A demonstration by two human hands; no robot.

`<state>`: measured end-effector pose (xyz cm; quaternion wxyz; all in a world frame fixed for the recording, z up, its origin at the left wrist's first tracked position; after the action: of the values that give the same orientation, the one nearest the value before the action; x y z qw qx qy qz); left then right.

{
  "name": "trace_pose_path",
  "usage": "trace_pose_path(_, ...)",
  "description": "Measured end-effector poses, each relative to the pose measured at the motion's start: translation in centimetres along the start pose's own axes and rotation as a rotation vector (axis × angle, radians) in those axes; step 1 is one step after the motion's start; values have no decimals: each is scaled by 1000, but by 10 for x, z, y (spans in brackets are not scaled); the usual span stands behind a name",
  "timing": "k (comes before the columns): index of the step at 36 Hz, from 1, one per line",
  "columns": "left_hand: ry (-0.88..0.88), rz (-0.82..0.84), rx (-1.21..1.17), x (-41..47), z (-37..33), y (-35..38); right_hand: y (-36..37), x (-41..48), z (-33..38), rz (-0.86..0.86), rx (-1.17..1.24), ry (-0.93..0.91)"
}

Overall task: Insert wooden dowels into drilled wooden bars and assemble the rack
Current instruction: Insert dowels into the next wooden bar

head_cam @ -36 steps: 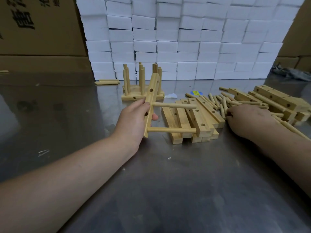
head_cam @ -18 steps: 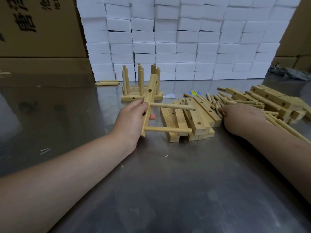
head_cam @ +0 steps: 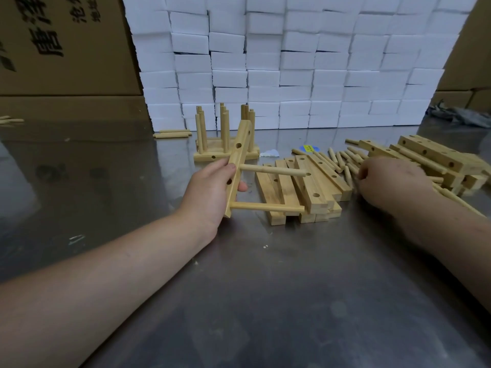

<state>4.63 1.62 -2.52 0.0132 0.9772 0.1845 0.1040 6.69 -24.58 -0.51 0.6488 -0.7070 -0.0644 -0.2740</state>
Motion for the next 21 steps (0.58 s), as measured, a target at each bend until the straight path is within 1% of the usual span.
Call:
trace_pose_path(4, 17, 2, 9, -1, -1, 0, -8, 3, -5, -103, 14, 65)
trace_pose_path(8, 8, -8, -11, -1, -2, 0, -19, 3, -9, -136, -33, 96)
trace_pose_path(10, 12, -5, -18, -2, -2, 0, -25, 3, -9, -172, -9, 93)
trace_pose_path(11, 19, 3, -20, -2, -3, 0, -29, 2, -8, -202, 38, 93)
trace_pose_path(13, 31, 16, -29, -3, -4, 0, -38, -4, -5, -299, 206, 83)
trace_pose_path(16, 42, 47, -48, -5, -5, 0, -48, -15, 2, -434, 471, -5)
trace_pose_path(18, 38, 80, -70, -7, -6, 1, -50, -21, 9, -443, 558, -82)
trace_pose_path(21, 23, 127, -108, -9, -7, 1, -51, -32, 20, -413, 653, -191)
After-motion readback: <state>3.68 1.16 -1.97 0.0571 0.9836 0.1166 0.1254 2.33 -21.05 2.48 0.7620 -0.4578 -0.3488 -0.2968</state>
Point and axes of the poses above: each hand's wrist, its own x-axis towards the middle knuckle, its own y-axis out of the palm, z = x × y, the point moved 3 cm from there along x, towards the middle knuckle, and after that the axes turned 15 degrees about -z, right-handed, at the moved point
